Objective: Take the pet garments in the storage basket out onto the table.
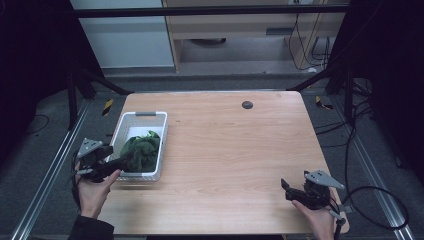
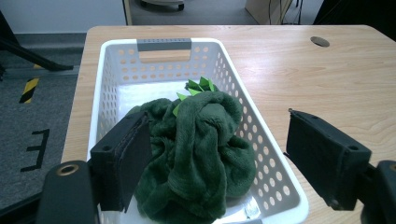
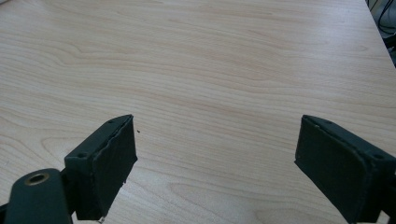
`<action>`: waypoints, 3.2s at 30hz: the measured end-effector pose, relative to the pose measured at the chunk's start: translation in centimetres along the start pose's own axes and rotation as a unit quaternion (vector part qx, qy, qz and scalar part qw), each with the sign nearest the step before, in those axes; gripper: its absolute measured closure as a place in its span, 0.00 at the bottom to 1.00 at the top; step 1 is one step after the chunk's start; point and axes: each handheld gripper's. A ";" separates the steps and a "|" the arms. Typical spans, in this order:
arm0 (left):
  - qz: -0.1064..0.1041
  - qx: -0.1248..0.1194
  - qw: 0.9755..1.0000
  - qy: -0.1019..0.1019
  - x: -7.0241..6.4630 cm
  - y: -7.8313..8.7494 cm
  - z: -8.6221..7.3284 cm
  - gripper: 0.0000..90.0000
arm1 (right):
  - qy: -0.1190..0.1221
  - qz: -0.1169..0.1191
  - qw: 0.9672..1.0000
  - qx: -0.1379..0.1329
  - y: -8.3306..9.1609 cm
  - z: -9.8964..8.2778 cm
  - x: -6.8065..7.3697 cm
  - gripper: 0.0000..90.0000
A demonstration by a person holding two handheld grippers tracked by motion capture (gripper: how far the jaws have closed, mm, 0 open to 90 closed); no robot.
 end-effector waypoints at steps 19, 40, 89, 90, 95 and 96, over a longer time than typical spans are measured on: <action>-0.005 0.046 0.999 -0.021 0.3 -2.1 1.8 0.23 | -0.001 -0.002 1.000 0.004 -0.1 0.0 -0.1 0.14; -0.005 0.107 0.993 -0.046 0.3 -5.0 3.7 0.23 | -0.002 0.000 1.000 0.014 -0.4 -0.1 -0.1 0.14; 0.003 0.234 0.970 -0.065 1.1 -10.3 2.4 0.23 | 0.006 0.008 0.999 0.030 -0.9 -0.3 0.0 0.13; 0.002 0.237 0.970 -0.063 1.1 -10.4 2.3 0.23 | 0.006 0.008 0.999 0.030 -0.9 -0.3 0.0 0.13; 0.002 0.249 0.967 -0.061 1.3 -10.9 1.7 0.28 | 0.006 0.009 0.999 0.032 -1.0 -0.3 0.0 0.13; 0.002 0.249 0.966 -0.064 1.3 -10.9 1.6 0.28 | 0.006 0.009 0.999 0.032 -1.0 -0.3 0.0 0.13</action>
Point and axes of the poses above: each handheld gripper's, and its own axes: y roughly backward along the jaws, z roughly out of its top, x roughly to its left, and after that the axes turned 5 degrees about -z, right-handed
